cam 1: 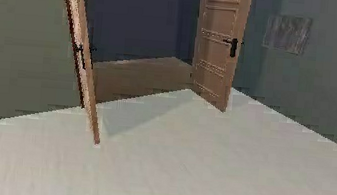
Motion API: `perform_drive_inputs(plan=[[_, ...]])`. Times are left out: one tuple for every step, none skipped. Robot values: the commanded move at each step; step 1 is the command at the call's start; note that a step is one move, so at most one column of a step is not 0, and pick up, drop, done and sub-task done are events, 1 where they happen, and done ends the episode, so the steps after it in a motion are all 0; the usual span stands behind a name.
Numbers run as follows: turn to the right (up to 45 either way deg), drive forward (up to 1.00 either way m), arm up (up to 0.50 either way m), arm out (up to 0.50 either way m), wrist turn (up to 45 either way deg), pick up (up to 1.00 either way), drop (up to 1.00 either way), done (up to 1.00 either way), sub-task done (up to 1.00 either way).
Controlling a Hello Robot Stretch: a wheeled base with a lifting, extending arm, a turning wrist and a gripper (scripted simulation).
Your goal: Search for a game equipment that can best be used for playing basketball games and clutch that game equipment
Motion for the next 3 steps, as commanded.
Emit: perform_drive_inputs(plan=[[-45.0,0.0,0.0,0.0,0.0,0.0,0.0,0.0,0.0],[-45.0,0.0,0.0,0.0,0.0,0.0,0.0,0.0,0.0],[-24.0,0.0,0.0,0.0,0.0,0.0,0.0,0.0,0.0]])
